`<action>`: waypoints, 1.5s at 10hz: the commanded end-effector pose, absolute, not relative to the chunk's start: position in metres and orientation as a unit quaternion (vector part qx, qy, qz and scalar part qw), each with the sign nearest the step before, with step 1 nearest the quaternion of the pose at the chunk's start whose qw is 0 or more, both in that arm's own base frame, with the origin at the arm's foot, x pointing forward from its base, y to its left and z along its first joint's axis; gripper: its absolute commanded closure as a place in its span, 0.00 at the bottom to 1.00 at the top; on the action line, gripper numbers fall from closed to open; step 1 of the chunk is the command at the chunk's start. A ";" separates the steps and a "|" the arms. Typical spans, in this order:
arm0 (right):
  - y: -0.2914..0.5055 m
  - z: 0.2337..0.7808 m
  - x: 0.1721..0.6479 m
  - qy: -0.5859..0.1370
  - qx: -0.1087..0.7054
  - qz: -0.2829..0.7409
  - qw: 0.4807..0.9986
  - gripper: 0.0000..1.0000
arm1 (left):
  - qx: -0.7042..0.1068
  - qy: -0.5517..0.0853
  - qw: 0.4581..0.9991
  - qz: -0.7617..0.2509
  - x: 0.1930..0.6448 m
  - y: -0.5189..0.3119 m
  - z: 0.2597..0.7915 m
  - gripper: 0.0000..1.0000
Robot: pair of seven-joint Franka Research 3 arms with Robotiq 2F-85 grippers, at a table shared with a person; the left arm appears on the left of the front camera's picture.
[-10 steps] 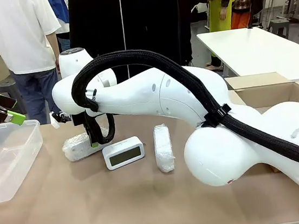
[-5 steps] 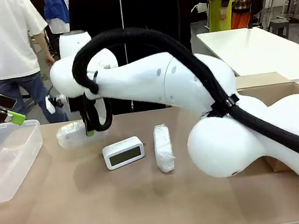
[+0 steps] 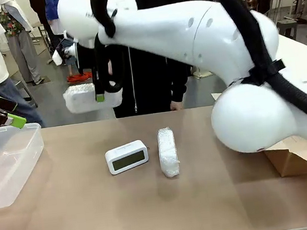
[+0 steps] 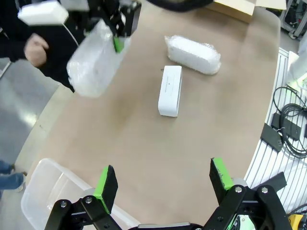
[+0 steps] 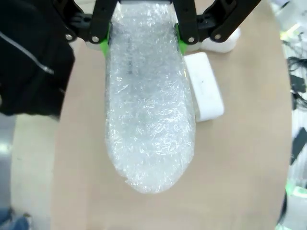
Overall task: Separate and place wrapped and unwrapped clocks.
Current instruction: Pick up the Digital clock indicated by the person, then if the picked Digital clock is wrapped, place it in the Package Box ; if not, place it in the Organizing box.
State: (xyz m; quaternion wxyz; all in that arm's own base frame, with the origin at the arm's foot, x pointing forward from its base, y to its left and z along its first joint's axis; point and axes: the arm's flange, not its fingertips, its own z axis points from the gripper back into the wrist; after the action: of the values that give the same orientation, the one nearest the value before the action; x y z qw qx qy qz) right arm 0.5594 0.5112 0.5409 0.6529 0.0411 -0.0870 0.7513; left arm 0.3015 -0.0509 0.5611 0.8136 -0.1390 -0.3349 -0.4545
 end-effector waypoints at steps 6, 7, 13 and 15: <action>0.416 0.601 0.395 -0.083 -0.008 0.693 0.716 1.00 | -0.144 -0.336 0.810 -0.458 0.302 -0.049 0.560 0.00; 0.410 0.600 0.390 -0.097 -0.011 0.690 0.718 1.00 | -0.144 -0.336 0.810 -0.458 0.302 -0.049 0.560 0.00; 0.487 0.670 0.471 -0.091 0.007 0.702 0.706 1.00 | -0.144 -0.336 0.810 -0.458 0.302 -0.049 0.560 0.00; 0.487 0.670 0.471 -0.091 0.007 0.702 0.706 1.00 | -0.144 -0.336 0.810 -0.458 0.302 -0.049 0.560 0.00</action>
State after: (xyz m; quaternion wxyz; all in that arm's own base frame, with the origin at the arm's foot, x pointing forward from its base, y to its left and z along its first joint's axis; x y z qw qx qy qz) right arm 0.4680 0.4836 0.6597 0.7104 -0.0029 -0.0834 0.6988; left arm 0.3015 -0.0509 0.5611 0.8136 -0.1389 -0.3349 -0.4545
